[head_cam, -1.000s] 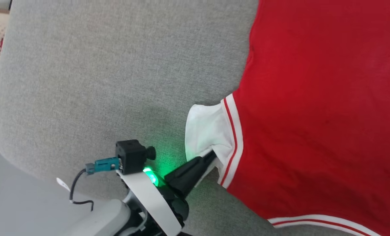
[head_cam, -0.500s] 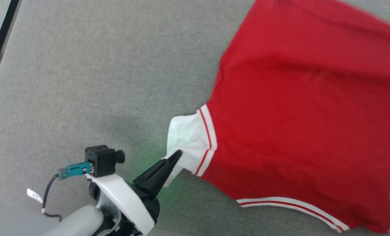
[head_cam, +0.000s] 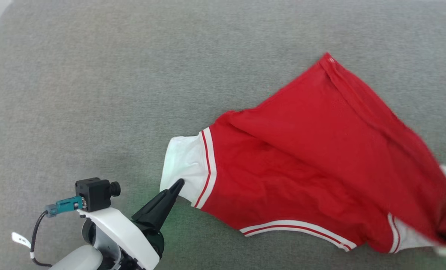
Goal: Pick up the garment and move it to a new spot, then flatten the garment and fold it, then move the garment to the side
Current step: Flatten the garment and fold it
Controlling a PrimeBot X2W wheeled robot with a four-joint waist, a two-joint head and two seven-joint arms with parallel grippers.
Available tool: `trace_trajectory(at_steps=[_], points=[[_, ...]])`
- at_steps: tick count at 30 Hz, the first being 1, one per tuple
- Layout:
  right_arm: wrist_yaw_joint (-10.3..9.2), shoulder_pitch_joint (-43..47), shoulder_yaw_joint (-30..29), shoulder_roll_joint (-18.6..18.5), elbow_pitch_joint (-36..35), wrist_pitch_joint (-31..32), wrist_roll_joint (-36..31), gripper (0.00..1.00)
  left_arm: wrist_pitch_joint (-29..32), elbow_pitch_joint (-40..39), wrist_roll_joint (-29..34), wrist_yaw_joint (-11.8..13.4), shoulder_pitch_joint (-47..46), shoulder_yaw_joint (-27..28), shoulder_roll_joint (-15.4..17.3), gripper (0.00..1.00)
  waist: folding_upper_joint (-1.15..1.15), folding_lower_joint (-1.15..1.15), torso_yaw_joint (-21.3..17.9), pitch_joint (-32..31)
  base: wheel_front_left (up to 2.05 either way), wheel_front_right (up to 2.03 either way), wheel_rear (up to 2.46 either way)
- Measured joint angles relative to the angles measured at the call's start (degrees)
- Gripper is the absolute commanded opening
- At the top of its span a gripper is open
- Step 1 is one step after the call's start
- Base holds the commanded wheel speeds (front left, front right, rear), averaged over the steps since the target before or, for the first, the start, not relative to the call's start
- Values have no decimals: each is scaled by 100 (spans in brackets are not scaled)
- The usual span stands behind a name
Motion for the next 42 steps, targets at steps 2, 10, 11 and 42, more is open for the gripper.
trace_trajectory(at_steps=[2, 10, 11, 42], points=[[0, 385, -40, 116, -258, 27, -5, 0, -12, 33, -27, 3, 8, 12, 9, 0, 0, 0, -74, -24, 0, 0, 0], [0, 1184, -370, 809, -860, 203, -444, 0, -27, 188, -77, -2, 25, 37, 12, 0, 0, 0, -187, -57, 0, 0, 0], [0, 1243, -448, 881, -886, 212, -509, 0, -23, 200, -80, -3, 25, 37, 10, 0, 0, 0, -194, -56, 0, 0, 0], [0, -3021, -461, 1650, -167, 849, -1647, 100, 62, 744, 156, -483, -667, -235, -869, 0, 0, 0, 521, 846, 0, 0, 0]])
